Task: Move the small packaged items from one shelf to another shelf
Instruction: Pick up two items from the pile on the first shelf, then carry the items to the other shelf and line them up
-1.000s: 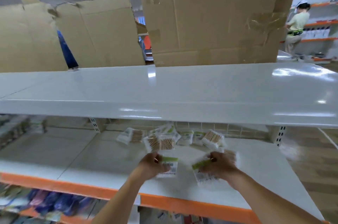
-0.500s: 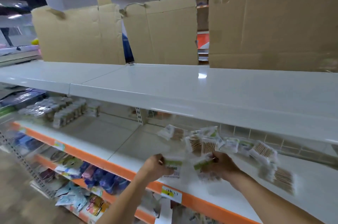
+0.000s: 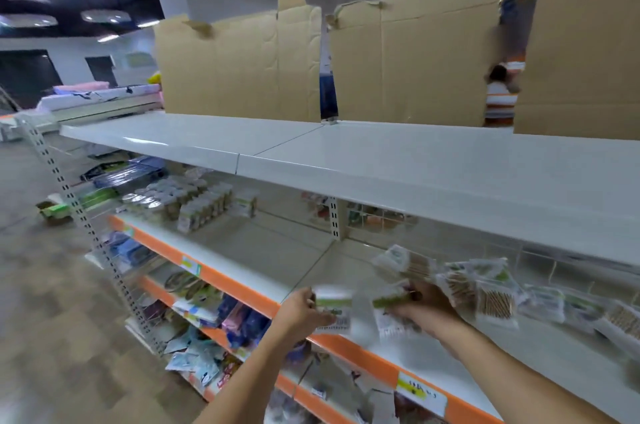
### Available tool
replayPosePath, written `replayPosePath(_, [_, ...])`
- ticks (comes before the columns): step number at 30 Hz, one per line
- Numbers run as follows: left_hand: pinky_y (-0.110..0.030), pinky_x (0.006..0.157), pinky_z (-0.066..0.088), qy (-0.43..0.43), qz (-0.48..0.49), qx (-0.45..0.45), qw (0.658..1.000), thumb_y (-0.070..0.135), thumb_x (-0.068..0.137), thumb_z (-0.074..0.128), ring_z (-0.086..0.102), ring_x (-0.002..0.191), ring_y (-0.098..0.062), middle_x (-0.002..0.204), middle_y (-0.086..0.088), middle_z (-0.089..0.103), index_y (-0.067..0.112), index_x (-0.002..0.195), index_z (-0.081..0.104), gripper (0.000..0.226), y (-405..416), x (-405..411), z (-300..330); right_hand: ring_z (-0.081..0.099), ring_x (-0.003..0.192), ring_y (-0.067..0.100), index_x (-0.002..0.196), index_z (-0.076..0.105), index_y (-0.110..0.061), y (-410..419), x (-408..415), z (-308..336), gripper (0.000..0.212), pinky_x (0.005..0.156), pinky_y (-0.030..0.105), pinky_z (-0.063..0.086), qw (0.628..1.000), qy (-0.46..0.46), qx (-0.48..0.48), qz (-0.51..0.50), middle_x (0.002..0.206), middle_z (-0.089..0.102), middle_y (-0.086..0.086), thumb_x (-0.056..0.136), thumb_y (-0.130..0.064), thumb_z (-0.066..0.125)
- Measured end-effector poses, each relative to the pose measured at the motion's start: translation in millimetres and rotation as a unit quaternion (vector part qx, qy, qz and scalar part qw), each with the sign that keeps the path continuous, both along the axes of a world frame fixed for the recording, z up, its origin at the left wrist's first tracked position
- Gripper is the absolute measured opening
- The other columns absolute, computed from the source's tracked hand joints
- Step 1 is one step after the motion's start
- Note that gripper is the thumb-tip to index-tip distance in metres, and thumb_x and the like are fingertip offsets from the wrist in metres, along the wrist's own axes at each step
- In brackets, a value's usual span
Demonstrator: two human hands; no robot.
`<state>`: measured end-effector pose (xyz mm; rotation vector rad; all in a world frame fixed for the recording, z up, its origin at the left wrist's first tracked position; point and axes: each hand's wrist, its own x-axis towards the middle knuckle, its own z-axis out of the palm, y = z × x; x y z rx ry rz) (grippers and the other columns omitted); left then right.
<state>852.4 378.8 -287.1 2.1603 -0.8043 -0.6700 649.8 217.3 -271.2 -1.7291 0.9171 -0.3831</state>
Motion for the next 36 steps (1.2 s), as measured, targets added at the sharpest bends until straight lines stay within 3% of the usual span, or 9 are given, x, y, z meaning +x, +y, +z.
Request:
replayPosePath(1, [-0.024,0.071,0.059,0.002,0.002,-0.004,1.000,0.021,0.071,0.087,0.071,0.078,-0.007,0.085,0.005,0.074,0.016,0.092,0.065,0.032,6.1,7.3,0.2,0.063,0.063,0.015,0.107,0.066,-0.016,4.1,10.1,-0.3,0.036,0.047,0.020,0.044,1.000,-0.002,0.002,-0.001,0.089,0.074,0.009,0.075,-0.013,0.082])
replayPosePath(5, [-0.041,0.080,0.060,-0.001,0.020,-0.014,1.000,0.022,0.071,0.086,0.072,0.086,-0.018,0.093,-0.003,0.074,0.014,0.093,0.063,0.033,34.9,38.6,5.1,0.063,0.059,0.016,0.105,0.066,-0.018,21.1,52.2,0.5,0.039,0.047,0.022,0.045,1.000,-0.003,0.008,-0.003,0.085,0.075,0.010,0.071,-0.011,0.083])
replayPosePath(9, [-0.035,0.074,0.060,-0.042,0.029,-0.004,0.999,0.029,0.072,0.084,0.069,0.086,-0.017,0.094,-0.002,0.072,0.014,0.095,0.061,0.036,61.8,66.4,11.9,0.065,0.061,0.016,0.102,0.066,-0.021,36.6,93.4,0.5,0.039,0.047,0.021,0.045,1.000,-0.005,0.001,0.013,0.083,0.074,0.006,0.069,-0.012,0.085])
replayPosePath(14, [-0.042,0.077,0.056,-0.059,0.060,-0.007,0.996,0.038,0.069,0.082,0.069,0.091,-0.025,0.098,-0.010,0.072,0.010,0.097,0.061,0.045,85.3,102.2,13.7,0.062,0.045,0.006,0.096,0.069,-0.017,54.6,148.7,-2.1,0.037,0.040,0.017,0.042,1.000,-0.018,0.008,0.020,0.072,0.073,0.003,0.065,-0.006,0.087])
replayPosePath(22, [-0.049,0.087,0.055,-0.026,0.101,-0.040,0.994,0.027,0.072,0.083,0.069,0.094,-0.026,0.102,-0.011,0.072,0.011,0.106,0.061,0.043,102.6,175.9,1.3,0.062,0.045,0.004,0.092,0.068,-0.017,63.6,232.2,-7.1,0.034,0.041,0.017,0.044,0.999,-0.021,0.006,0.041,0.064,0.072,-0.002,0.066,-0.005,0.086])
replayPosePath(28, [-0.049,0.088,0.055,-0.015,0.116,-0.037,0.992,0.023,0.075,0.083,0.069,0.093,-0.026,0.101,-0.011,0.071,0.010,0.107,0.060,0.042,100.6,246.6,-5.5,0.061,0.057,0.009,0.101,0.067,-0.011,55.3,310.3,-13.7,0.038,0.041,0.014,0.043,0.998,-0.018,0.001,0.057,0.077,0.069,0.003,0.069,-0.007,0.087])
replayPosePath(31, [-0.038,0.078,0.054,-0.043,0.118,-0.009,0.992,0.029,0.075,0.082,0.064,0.083,-0.021,0.092,-0.004,0.067,0.010,0.101,0.057,0.041,95.8,281.4,-4.7,0.061,0.057,0.015,0.095,0.070,-0.007,56.0,347.6,-15.4,0.031,0.046,0.018,0.044,0.998,-0.019,-0.007,0.064,0.071,0.069,0.005,0.070,-0.009,0.088])
replayPosePath(33, [-0.032,0.068,0.042,-0.063,0.120,0.001,0.991,0.033,0.076,0.082,0.053,0.074,-0.017,0.084,0.000,0.057,0.012,0.095,0.054,0.040,90.7,304.8,-2.0,0.065,0.062,0.020,0.092,0.071,-0.004,53.6,369.8,-14.6,0.027,0.054,0.026,0.049,0.997,-0.021,-0.012,0.068,0.077,0.073,0.010,0.070,-0.008,0.087])
replayPosePath(36, [-0.036,0.075,0.047,-0.058,0.113,-0.002,0.992,0.032,0.075,0.083,0.060,0.085,-0.022,0.093,-0.005,0.063,0.012,0.103,0.056,0.044,80.2,340.4,1.5,0.073,0.080,0.025,0.096,0.071,-0.010,44.9,400.1,-7.7,0.028,0.072,0.039,0.058,0.997,-0.015,-0.022,0.071,0.089,0.075,0.011,0.072,-0.009,0.085])
